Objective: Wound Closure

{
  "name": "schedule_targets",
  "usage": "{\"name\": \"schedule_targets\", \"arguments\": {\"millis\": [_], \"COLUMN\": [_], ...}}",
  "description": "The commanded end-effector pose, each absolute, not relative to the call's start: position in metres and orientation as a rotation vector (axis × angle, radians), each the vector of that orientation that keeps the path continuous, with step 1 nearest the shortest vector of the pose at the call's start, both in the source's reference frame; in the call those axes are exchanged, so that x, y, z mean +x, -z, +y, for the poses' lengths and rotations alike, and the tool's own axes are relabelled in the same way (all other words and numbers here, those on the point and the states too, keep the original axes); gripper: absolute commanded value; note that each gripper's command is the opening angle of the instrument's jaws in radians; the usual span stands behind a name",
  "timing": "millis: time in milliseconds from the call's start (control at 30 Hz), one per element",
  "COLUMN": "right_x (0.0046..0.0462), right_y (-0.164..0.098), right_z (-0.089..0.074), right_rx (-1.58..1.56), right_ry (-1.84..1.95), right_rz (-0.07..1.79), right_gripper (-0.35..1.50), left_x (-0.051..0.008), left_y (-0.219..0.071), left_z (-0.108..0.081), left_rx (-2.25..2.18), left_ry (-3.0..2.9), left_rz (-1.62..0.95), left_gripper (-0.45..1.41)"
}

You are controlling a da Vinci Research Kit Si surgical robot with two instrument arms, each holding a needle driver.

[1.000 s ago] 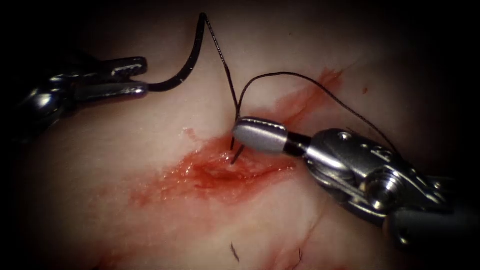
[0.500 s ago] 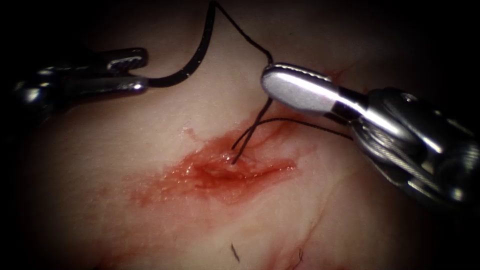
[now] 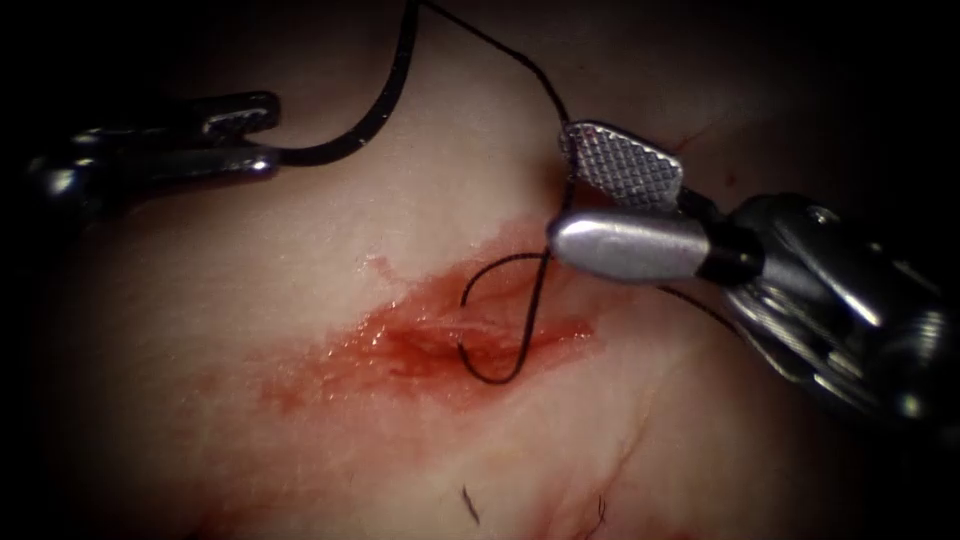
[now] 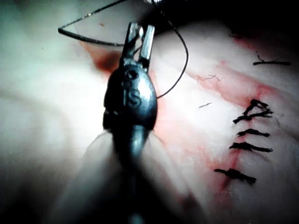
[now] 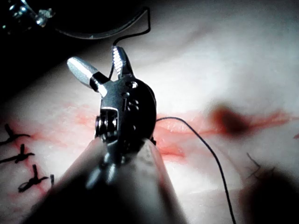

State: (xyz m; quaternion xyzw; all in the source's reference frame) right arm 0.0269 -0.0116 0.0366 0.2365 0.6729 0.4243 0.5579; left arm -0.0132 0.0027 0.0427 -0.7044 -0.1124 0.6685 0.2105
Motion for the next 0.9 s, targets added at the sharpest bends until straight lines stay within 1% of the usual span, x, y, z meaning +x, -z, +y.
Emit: {"name": "schedule_targets", "arguments": {"millis": [33,100,200,333,367,467,567,600,633,667,700,767,833,867,900], "right_x": [0.0267,0.0263,0.0257,0.0253,0.0253,0.0258,0.0263,0.0263,0.0263,0.0263,0.0263,0.0266,0.0273,0.0275,0.0278], "right_y": [-0.039,-0.041,-0.044,-0.048,-0.049,-0.050,-0.051,-0.051,-0.050,-0.050,-0.050,-0.050,-0.050,-0.050,-0.050], "right_z": [-0.013,-0.014,-0.016,-0.019,-0.020,-0.021,-0.021,-0.022,-0.022,-0.022,-0.022,-0.022,-0.022,-0.022,-0.022], "right_rx": [0.575,0.592,0.621,0.602,0.591,0.585,0.568,0.565,0.568,0.571,0.574,0.575,0.570,0.565,0.556], "right_ry": [-0.960,-0.912,-0.833,-0.731,-0.705,-0.686,-0.656,-0.658,-0.655,-0.652,-0.648,-0.647,-0.653,-0.658,-0.651], "right_rz": [1.593,1.597,1.541,1.426,1.395,1.343,1.345,1.345,1.345,1.345,1.346,1.346,1.345,1.344,1.343], "right_gripper": [1.16,1.15,1.13,1.01,0.96,0.71,1.01,1.03,0.95,0.74,0.36,0.34,0.44,0.46,0.41], "left_x": [-0.0136,-0.0134,-0.0131,-0.0129,-0.0128,-0.0126,-0.0126,-0.0126,-0.0126,-0.0126,-0.0126,-0.0125,-0.0125,-0.0125,-0.0125], "left_y": [-0.044,-0.044,-0.044,-0.044,-0.044,-0.043,-0.043,-0.043,-0.043,-0.043,-0.043,-0.044,-0.044,-0.044,-0.044], "left_z": [0.003,0.003,0.003,0.003,0.003,0.003,0.003,0.003,0.003,0.003,0.003,0.003,0.003,0.003,0.003], "left_rx": [-1.955,-1.948,-1.946,-1.945,-1.940,-1.936,-1.936,-1.936,-1.936,-1.936,-1.934,-1.931,-1.931,-1.931,-1.931], "left_ry": [-1.859,-1.864,-1.865,-1.862,-1.861,-1.860,-1.860,-1.860,-1.860,-1.860,-1.860,-1.860,-1.860,-1.860,-1.860], "left_rz": [-0.303,-0.293,-0.289,-0.295,-0.292,-0.289,-0.289,-0.289,-0.289,-0.289,-0.287,-0.283,-0.283,-0.283,-0.283], "left_gripper": [-0.45,-0.45,-0.45,-0.45,-0.45,-0.45,-0.45,-0.45,-0.45,-0.45,-0.45,-0.45,-0.45,-0.45,-0.45]}}
